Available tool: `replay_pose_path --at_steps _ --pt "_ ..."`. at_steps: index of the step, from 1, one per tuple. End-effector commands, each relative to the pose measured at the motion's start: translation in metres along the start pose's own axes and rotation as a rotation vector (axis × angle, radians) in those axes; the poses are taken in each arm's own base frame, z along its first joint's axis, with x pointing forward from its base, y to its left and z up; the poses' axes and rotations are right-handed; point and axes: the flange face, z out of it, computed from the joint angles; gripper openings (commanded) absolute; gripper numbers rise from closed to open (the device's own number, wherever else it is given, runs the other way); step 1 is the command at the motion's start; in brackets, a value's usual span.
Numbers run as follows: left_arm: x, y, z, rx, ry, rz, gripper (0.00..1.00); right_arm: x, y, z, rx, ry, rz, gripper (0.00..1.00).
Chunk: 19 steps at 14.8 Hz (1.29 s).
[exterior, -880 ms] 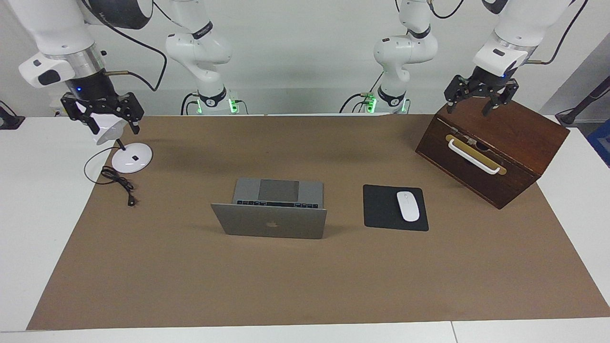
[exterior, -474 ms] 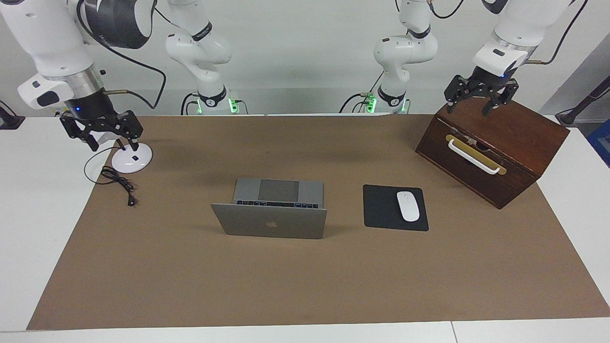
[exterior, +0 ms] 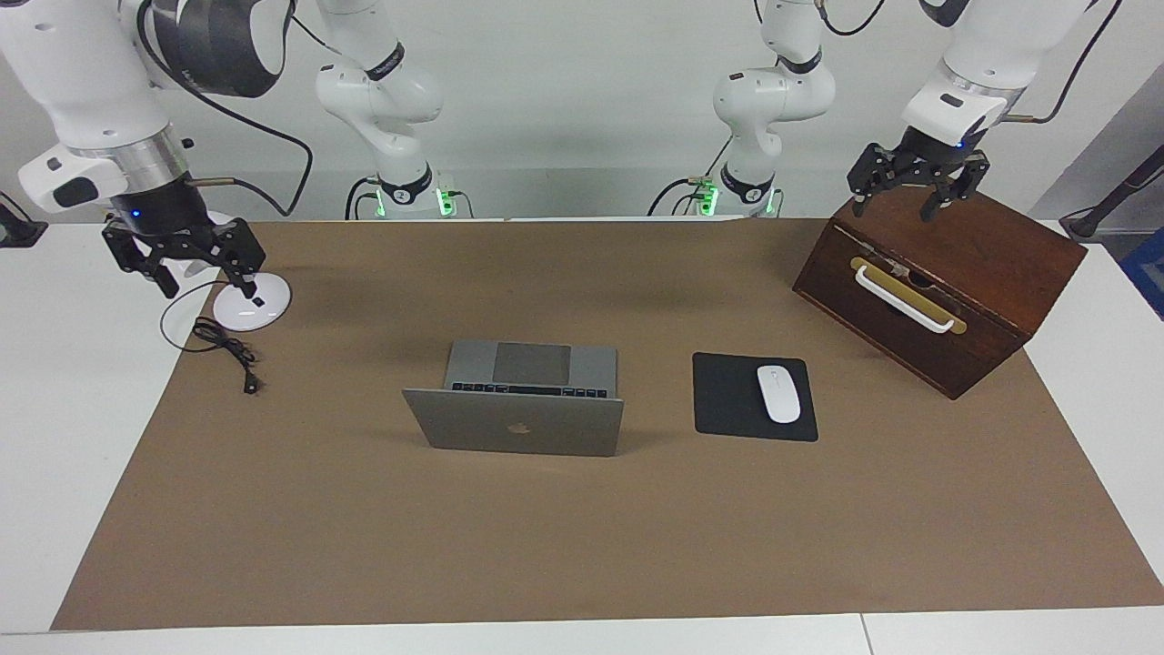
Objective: Close laptop with both arms
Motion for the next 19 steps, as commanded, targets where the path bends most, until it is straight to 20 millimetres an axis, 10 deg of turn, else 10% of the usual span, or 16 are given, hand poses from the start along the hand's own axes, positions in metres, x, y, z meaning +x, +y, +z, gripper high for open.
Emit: replay_pose_path --at_steps 1,10,14,19 --pt "-0.0071 0.0039 -0.0012 0.000 0.010 -0.010 1.00 0.0074 -0.0062 0.0048 0.018 0.011 0.040 1.00" --pt "-0.0075 0.0015 -0.0004 0.000 0.007 -0.011 1.00 0.0037 -0.0119 0.0051 0.021 -0.007 0.056 1.00" --pt "-0.0072 0.0007 -0.0007 0.000 0.010 -0.018 0.00 0.0029 -0.0119 0.0045 0.021 -0.011 0.056 1.00" --pt "-0.0072 -0.0012 -0.0008 -0.003 0.012 -0.019 0.00 0.0037 -0.0119 0.0039 0.021 -0.003 0.056 1.00"
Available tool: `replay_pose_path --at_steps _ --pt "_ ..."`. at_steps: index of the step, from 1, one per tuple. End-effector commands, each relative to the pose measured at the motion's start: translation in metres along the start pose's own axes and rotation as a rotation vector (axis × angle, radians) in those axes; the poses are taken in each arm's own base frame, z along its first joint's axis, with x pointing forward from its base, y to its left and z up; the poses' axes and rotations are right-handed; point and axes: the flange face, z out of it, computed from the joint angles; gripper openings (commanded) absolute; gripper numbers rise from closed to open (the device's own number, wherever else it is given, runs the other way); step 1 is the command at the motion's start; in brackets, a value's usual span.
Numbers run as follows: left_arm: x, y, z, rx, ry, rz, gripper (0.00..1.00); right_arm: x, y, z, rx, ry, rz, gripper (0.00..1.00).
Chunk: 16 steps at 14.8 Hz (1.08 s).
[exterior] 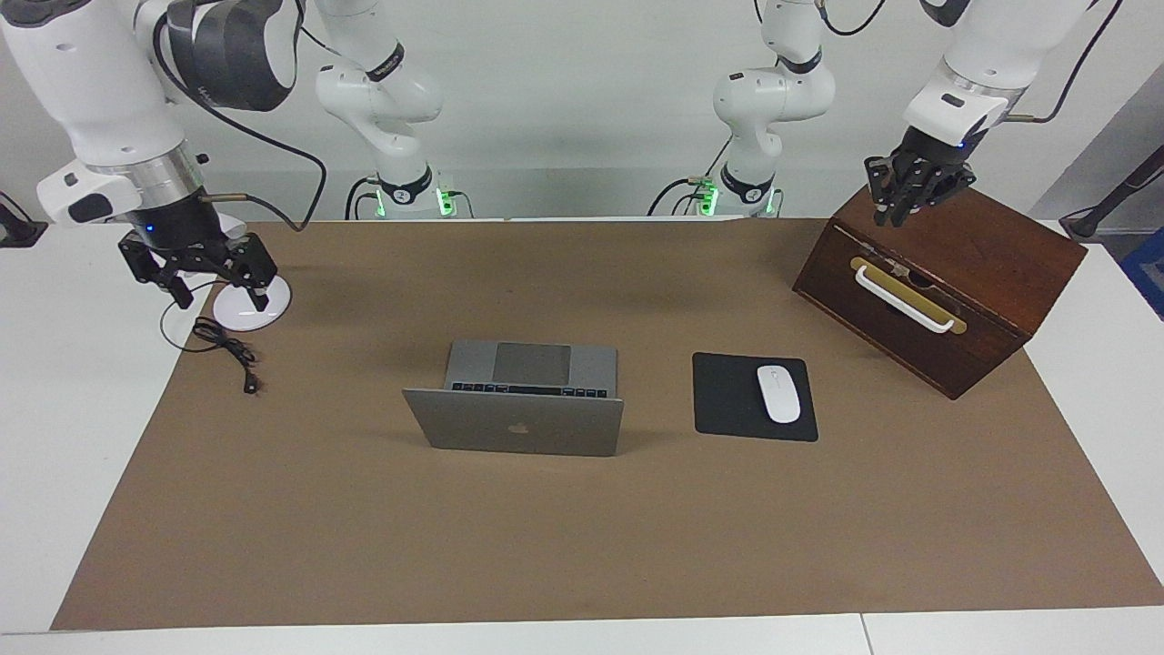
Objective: Close laptop with both arms
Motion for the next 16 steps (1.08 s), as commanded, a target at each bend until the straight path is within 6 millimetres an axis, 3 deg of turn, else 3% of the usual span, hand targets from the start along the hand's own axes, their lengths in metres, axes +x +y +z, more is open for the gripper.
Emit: replay_pose_path --at_steps 1,2,3,5,6,10,12,16 --pt "-0.007 0.001 -0.001 -0.003 0.013 -0.014 0.00 0.000 -0.002 -0.003 0.017 0.005 0.014 1.00" --pt "-0.007 0.001 -0.001 -0.003 0.013 -0.012 0.00 0.001 -0.001 -0.003 0.017 0.011 0.014 0.90" --pt "-0.007 0.003 -0.001 -0.003 0.013 -0.009 0.00 0.002 0.000 -0.003 0.016 0.017 0.014 0.72" --pt "-0.006 0.004 -0.001 -0.003 0.016 -0.006 0.00 0.005 0.001 -0.004 0.011 0.037 0.013 0.12" --pt "-0.006 0.006 -0.001 -0.002 0.016 -0.003 0.00 0.006 0.006 -0.003 0.009 0.046 0.018 0.00" --pt "0.002 0.012 0.005 -0.010 0.070 -0.022 0.00 0.012 0.013 0.003 -0.005 0.065 0.021 0.00" --pt "0.009 0.034 0.008 -0.021 0.116 -0.058 0.00 0.020 0.011 0.012 -0.008 0.058 0.016 0.00" --pt "0.024 0.066 0.010 -0.062 0.208 -0.052 0.00 0.064 0.004 0.036 -0.026 0.067 0.001 0.00"
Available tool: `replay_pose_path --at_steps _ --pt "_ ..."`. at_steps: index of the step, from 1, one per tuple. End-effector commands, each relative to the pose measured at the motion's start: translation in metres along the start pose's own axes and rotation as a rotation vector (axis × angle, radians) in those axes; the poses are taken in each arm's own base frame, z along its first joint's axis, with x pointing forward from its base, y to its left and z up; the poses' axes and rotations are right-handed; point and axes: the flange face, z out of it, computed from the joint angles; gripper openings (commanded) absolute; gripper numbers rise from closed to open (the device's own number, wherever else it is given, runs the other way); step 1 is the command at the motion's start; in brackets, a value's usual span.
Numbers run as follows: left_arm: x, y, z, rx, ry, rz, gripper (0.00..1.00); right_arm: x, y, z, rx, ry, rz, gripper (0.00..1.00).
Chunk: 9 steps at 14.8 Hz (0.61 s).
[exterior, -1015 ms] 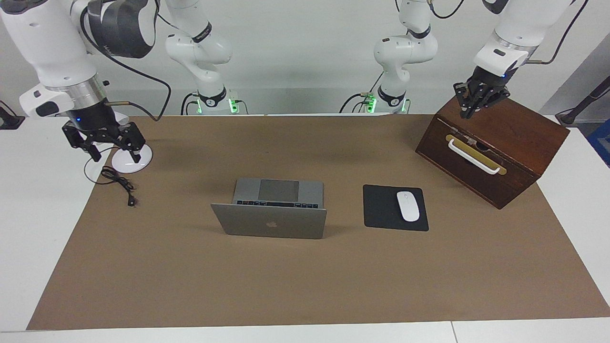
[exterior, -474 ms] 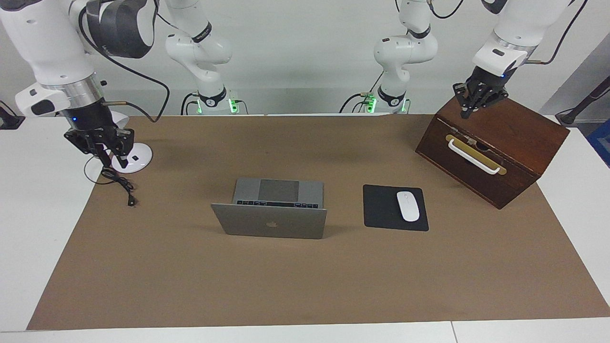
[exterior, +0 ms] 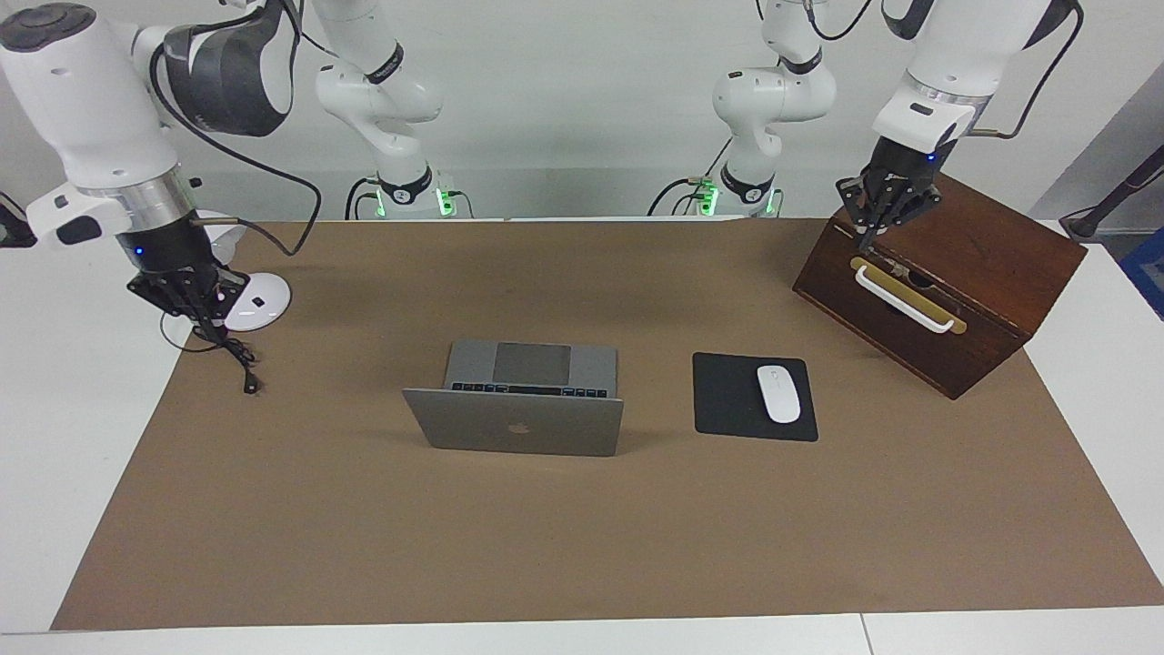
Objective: Close laptop with both arms
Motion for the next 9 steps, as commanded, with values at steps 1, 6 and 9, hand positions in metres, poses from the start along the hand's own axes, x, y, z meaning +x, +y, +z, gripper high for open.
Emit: replay_pose_path --at_steps 1,6,9 --pt "0.002 0.023 0.005 -0.027 0.053 0.011 0.00 0.044 -0.012 0.018 -0.009 0.022 -0.011 0.00" --pt "0.021 0.072 0.032 -0.069 0.099 -0.101 0.00 0.077 -0.094 0.043 -0.021 0.053 0.046 0.00" --pt "0.023 0.094 0.047 -0.092 0.098 -0.082 0.00 0.076 -0.149 0.050 -0.022 0.063 0.091 0.00"
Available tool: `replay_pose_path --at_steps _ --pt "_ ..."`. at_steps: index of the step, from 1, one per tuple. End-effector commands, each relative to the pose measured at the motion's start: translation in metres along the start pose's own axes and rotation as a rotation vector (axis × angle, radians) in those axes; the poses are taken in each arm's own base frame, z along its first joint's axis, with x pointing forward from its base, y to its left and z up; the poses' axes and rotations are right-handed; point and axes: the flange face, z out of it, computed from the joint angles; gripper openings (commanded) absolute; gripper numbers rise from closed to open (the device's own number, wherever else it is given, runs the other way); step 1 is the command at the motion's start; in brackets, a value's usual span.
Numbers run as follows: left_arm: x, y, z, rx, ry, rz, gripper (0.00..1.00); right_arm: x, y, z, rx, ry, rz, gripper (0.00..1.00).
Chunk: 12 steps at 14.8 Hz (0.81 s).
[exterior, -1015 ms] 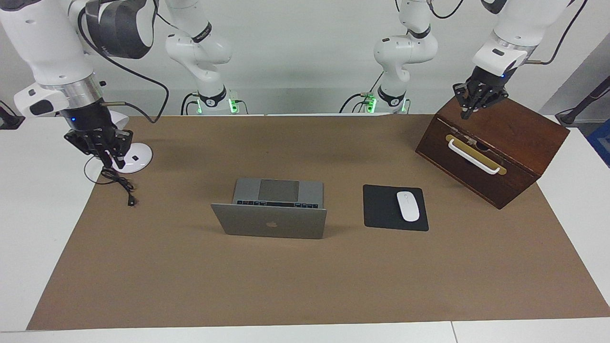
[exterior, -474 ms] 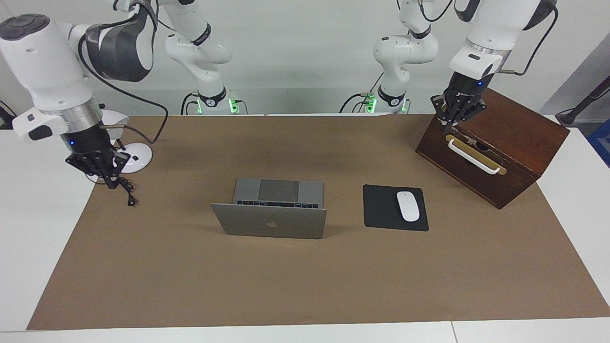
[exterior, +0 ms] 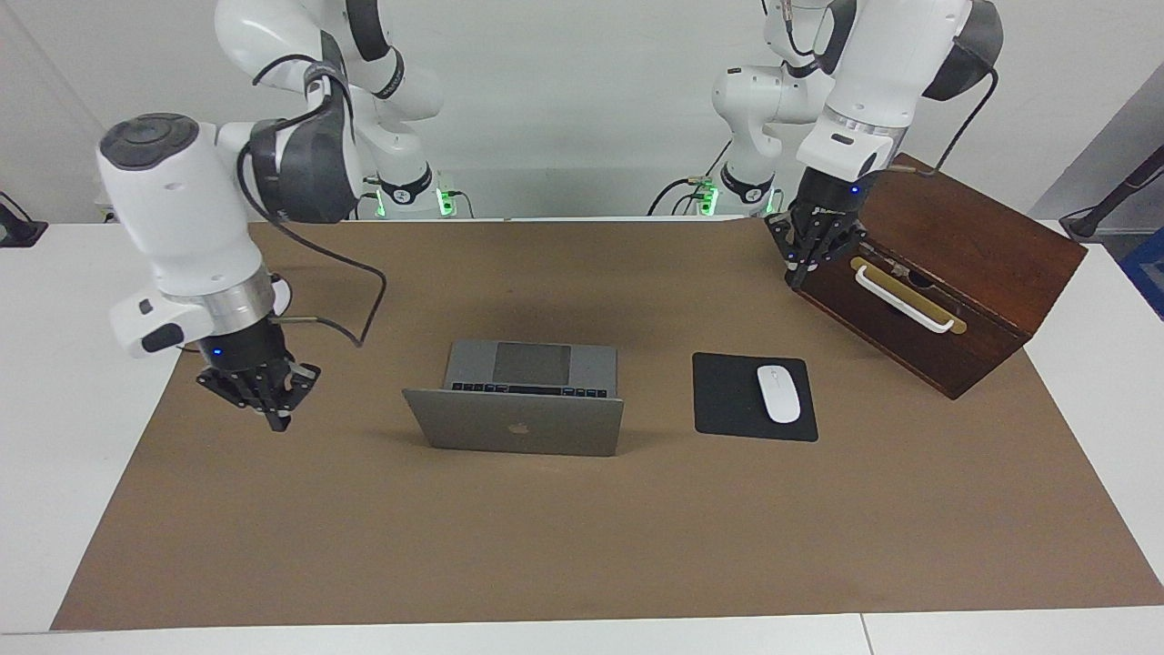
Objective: Close laptop with both arms
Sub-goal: 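Move the left gripper toward the laptop while the right gripper reaches the lid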
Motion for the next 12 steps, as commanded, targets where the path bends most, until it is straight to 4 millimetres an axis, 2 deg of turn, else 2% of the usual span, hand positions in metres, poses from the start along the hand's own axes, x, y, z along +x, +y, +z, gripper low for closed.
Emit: replay_pose_path --at_steps 1,4,5,7,8,12 --pt "-0.008 0.031 0.020 -0.043 -0.008 0.010 0.00 0.001 -0.040 -0.002 -0.014 0.020 0.057 0.00" --pt "-0.038 0.065 0.057 -0.098 -0.025 0.033 0.00 -0.015 -0.090 -0.008 -0.036 0.027 0.108 0.00" --pt "-0.049 0.070 0.066 -0.107 -0.003 0.044 0.00 -0.020 -0.105 -0.008 -0.047 0.025 0.129 0.00" --pt "-0.082 0.085 0.091 -0.126 0.036 0.058 0.00 -0.029 -0.127 -0.013 -0.045 0.030 0.167 0.00" --pt "-0.098 0.089 0.100 -0.137 0.061 0.055 0.00 -0.032 -0.134 -0.014 -0.050 0.036 0.165 0.00" --pt "-0.135 0.101 0.127 -0.170 0.129 0.082 0.00 -0.030 -0.134 -0.008 -0.062 0.050 0.154 0.00"
